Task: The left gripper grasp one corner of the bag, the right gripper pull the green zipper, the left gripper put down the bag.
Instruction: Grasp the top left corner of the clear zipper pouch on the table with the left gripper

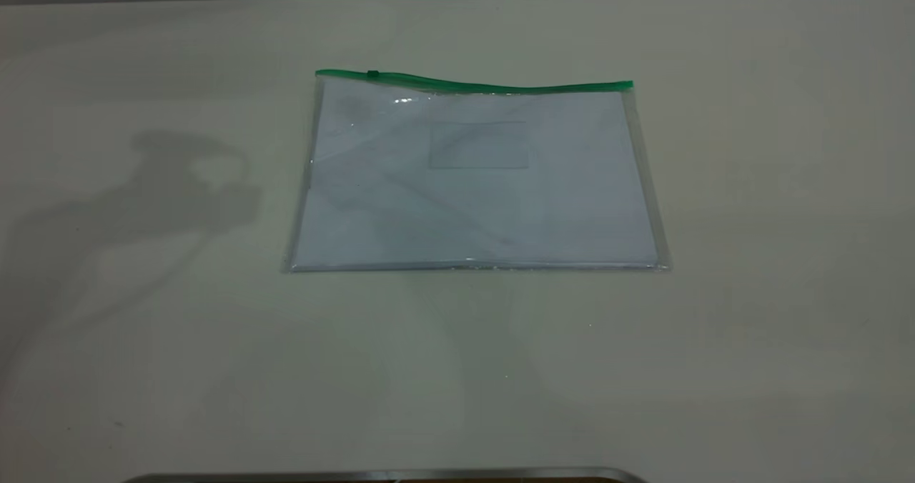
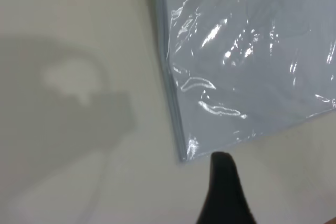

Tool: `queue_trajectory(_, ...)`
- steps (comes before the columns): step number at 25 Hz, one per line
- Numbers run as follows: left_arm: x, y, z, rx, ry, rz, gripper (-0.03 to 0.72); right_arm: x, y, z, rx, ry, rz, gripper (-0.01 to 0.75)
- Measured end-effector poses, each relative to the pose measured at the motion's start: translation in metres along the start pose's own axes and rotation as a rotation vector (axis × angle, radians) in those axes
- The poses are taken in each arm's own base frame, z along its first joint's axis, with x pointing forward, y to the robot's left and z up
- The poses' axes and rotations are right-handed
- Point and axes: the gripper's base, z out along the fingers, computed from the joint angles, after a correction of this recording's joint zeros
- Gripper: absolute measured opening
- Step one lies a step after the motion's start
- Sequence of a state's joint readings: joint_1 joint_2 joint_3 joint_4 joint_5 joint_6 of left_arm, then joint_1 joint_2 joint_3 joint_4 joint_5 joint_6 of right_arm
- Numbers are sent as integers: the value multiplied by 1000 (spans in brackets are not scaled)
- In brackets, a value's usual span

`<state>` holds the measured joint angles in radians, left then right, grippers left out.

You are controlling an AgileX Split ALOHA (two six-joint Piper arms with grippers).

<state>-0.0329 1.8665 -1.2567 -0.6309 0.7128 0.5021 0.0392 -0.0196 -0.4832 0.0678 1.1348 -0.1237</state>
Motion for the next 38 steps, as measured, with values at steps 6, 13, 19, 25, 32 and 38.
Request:
queue_trajectory(6,-22,19,40,29,70,26,590,0,0,0,0,0,0,503)
queue_trajectory(13,-28,43,91,45,144,10,590,0,0,0,0,0,4,503)
queue_trajectory(19,-23,57,127,80,170,51,590,0,0,0,0,0,10,503)
queue_trajectory(25,-30,66,154,134,128,105,590,0,0,0,0,0,12,503)
queue_trajectory(32,-40,75,178,155,86,111,590,0,0,0,0,0,24,503)
queue_trajectory(38,-42,79,196,198,51,110,590,0,0,0,0,-1,25,503)
